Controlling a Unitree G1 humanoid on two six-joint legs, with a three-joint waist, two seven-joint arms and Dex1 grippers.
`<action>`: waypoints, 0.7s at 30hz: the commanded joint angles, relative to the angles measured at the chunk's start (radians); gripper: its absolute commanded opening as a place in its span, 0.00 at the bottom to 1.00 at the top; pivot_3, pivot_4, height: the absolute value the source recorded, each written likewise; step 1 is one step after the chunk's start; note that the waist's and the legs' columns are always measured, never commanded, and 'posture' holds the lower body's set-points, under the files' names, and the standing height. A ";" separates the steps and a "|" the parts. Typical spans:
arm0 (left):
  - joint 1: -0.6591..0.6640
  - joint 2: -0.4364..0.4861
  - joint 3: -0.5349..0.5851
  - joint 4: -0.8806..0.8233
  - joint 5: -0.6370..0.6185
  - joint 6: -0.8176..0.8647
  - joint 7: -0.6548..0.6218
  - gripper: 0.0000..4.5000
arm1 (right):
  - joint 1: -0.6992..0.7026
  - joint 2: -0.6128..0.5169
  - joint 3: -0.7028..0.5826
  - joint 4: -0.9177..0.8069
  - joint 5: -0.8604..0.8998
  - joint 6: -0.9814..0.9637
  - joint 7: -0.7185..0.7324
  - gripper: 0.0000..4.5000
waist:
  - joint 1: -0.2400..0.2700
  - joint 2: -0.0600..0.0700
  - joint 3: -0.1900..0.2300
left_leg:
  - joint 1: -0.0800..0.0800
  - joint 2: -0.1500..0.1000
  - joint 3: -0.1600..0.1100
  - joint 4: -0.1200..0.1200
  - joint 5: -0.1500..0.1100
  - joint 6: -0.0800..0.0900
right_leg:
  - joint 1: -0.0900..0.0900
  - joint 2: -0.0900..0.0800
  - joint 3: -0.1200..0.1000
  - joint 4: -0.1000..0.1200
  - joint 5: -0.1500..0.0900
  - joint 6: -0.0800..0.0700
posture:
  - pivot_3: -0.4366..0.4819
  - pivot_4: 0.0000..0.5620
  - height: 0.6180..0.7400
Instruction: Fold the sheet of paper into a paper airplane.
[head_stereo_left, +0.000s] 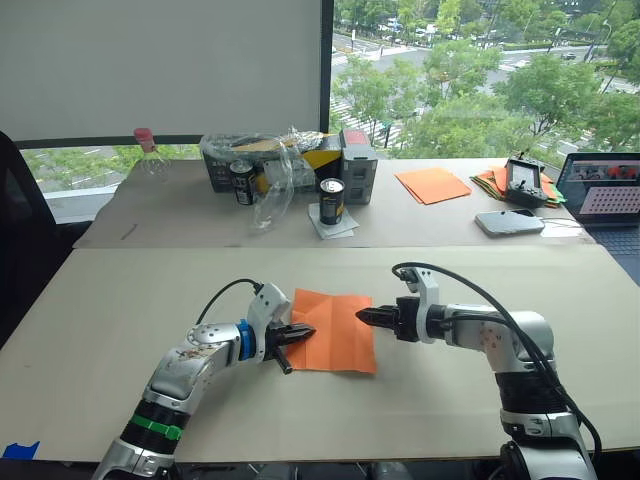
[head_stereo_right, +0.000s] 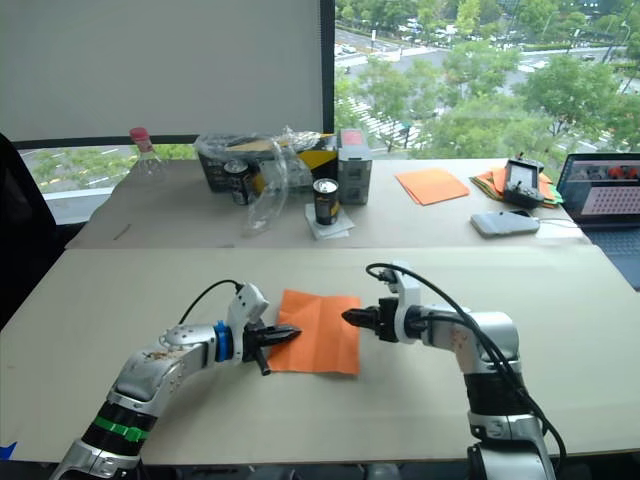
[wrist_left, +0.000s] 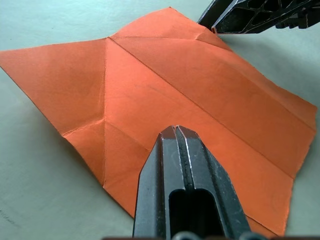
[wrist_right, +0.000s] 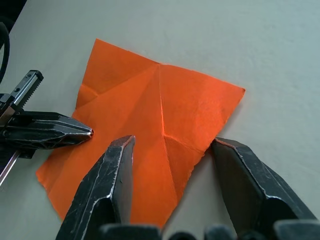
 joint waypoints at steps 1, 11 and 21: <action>0.024 0.009 -0.012 0.013 0.025 0.015 0.019 0.00 | -0.011 0.013 -0.015 0.019 0.025 -0.016 0.004 0.59 | -0.001 0.000 0.000 | 0.000 0.000 0.000 0.000 0.000 0.000 | 0.000 0.000 0.000 0.000 0.000 0.000 | 0.48 0.27 0.43; 0.033 0.009 -0.025 -0.007 0.024 0.024 0.023 0.00 | -0.054 0.027 0.007 0.083 0.001 -0.105 0.004 0.59 | -0.001 0.000 0.000 | 0.000 0.000 0.000 0.000 0.000 0.000 | 0.000 0.000 0.000 0.000 0.000 0.000 | 0.48 0.27 0.43; 0.029 0.009 -0.032 0.000 0.027 0.020 0.023 0.00 | -0.038 0.038 -0.028 0.085 0.012 -0.124 -0.031 0.54 | 0.000 0.000 0.000 | 0.000 0.000 0.000 0.000 0.000 0.000 | 0.000 0.000 0.000 0.000 0.000 0.000 | 0.48 0.27 0.43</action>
